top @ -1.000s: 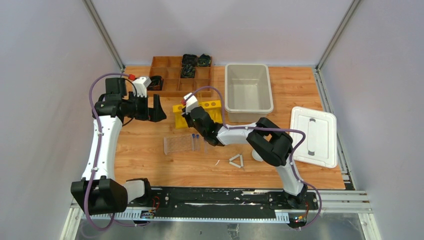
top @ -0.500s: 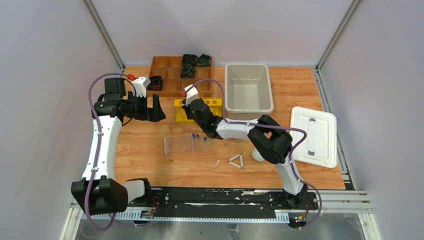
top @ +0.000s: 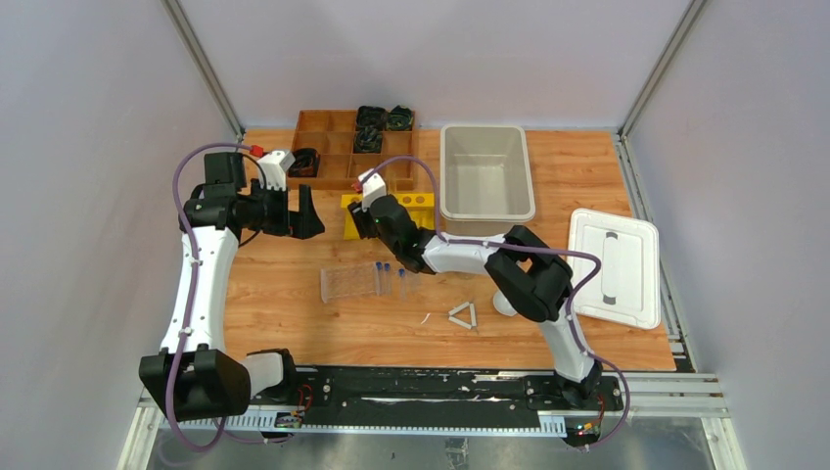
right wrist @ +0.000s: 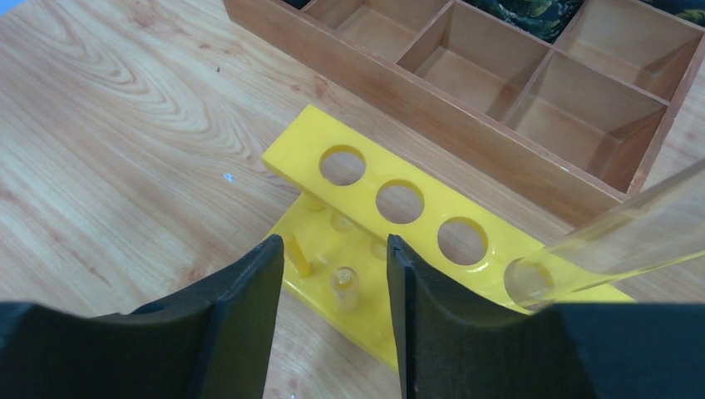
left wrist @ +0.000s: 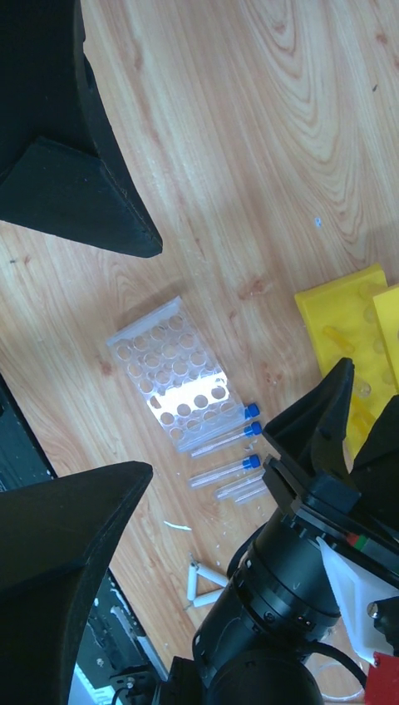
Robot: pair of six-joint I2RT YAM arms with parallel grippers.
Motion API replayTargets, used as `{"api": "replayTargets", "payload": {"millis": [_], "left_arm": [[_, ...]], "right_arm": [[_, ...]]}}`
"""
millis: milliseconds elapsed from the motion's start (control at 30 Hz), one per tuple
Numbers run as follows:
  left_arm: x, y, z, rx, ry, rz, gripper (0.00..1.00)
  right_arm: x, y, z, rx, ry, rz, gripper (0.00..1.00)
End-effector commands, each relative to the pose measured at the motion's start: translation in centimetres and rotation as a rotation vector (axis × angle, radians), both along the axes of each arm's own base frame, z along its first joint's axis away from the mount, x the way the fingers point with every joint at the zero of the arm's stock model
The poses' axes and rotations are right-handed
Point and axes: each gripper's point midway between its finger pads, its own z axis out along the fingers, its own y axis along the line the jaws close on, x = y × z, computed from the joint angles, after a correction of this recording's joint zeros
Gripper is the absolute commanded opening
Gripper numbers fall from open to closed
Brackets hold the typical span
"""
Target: Organize the chemistry lab equipment
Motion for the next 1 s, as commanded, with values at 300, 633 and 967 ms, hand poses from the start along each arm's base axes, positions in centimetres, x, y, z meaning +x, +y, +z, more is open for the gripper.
{"api": "replayTargets", "payload": {"millis": [300, 633, 967], "left_arm": [[-0.3, -0.1, 1.6, -0.006, -0.043, -0.006, 1.00], [-0.7, -0.2, 2.3, -0.014, -0.054, 0.003, 1.00], [-1.2, -0.3, 2.6, -0.015, -0.058, 0.003, 1.00]], "right_arm": [[-5.7, -6.0, 4.1, 0.015, 0.195, -0.117, 0.40], [-10.6, -13.0, -3.9, -0.171, 0.482, -0.256, 0.30], [-11.2, -13.3, -8.0, -0.232, 0.564, -0.264, 0.24]]}}
